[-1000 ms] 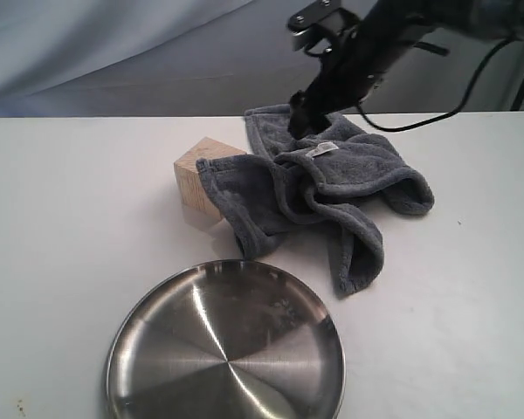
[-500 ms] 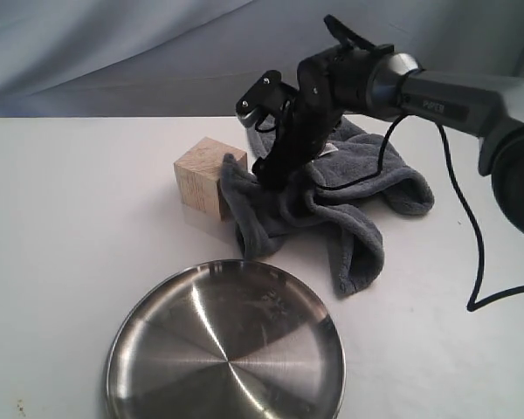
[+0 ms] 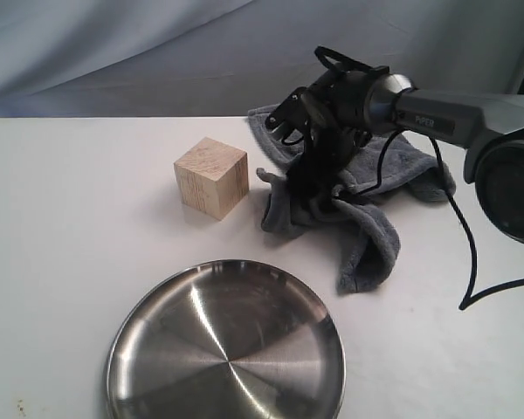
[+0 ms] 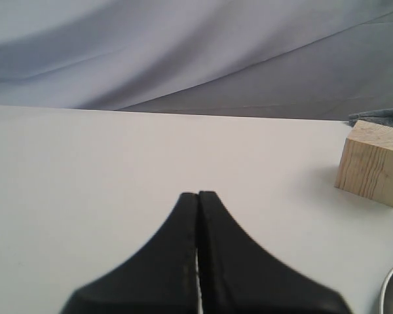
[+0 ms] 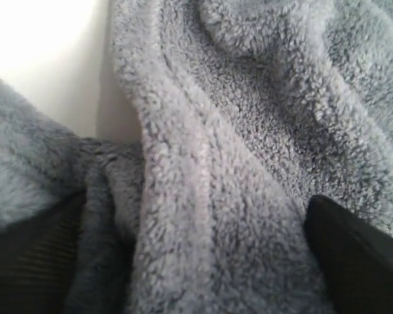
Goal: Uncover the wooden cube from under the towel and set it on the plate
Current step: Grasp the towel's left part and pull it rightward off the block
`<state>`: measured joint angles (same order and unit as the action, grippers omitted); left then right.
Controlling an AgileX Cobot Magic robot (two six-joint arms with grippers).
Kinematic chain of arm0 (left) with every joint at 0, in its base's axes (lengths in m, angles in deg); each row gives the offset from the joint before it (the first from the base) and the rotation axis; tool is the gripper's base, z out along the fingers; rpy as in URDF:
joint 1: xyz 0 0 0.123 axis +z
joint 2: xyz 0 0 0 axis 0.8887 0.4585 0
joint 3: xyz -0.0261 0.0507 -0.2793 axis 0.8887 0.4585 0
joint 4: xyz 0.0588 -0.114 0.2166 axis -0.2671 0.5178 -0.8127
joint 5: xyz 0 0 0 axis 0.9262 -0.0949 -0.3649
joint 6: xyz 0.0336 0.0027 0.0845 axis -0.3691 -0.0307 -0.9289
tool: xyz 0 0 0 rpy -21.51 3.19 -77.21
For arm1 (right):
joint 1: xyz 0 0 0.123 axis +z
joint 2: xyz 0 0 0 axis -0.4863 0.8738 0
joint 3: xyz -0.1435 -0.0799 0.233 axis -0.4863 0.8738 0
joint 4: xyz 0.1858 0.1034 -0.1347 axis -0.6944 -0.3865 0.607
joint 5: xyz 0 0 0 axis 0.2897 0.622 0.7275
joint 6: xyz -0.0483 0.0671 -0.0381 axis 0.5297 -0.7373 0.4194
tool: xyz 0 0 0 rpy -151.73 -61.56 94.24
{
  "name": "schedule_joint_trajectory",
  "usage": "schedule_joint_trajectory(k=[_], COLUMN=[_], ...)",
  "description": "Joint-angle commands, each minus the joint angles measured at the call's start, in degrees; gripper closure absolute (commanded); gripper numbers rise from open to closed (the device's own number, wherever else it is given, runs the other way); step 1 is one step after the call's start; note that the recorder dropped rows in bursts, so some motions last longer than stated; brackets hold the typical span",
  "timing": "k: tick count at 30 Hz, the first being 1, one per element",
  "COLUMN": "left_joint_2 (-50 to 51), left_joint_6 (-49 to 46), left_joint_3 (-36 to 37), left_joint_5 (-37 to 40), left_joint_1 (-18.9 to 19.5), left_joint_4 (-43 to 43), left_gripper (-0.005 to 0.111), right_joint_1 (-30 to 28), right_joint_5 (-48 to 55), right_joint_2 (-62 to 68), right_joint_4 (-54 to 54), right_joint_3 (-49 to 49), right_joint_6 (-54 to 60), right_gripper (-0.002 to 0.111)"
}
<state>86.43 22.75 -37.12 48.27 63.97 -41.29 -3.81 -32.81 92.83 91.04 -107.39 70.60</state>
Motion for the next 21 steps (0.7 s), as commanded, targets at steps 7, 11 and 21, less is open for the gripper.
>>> schedule_joint_trajectory(k=[7, 11, 21], left_joint_2=[-0.18, -0.18, -0.18], left_joint_6=[-0.1, -0.1, -0.1], left_joint_3=[0.24, 0.24, 0.24], left_joint_5=[-0.13, -0.13, -0.13], left_joint_1=[0.05, 0.05, 0.05], left_joint_4=[0.48, 0.48, 0.48], left_gripper=[0.107, 0.107, 0.107], right_joint_1=[-2.18, -3.77, -8.13], right_joint_5=[16.69, 21.5, 22.66], right_joint_2=[2.43, 1.8, -3.42], right_joint_4=[1.55, -5.35, -21.57], right_joint_3=[0.9, 0.9, 1.5], right_joint_6=[-1.25, -2.18, 0.26], right_gripper=[0.108, 0.108, 0.108])
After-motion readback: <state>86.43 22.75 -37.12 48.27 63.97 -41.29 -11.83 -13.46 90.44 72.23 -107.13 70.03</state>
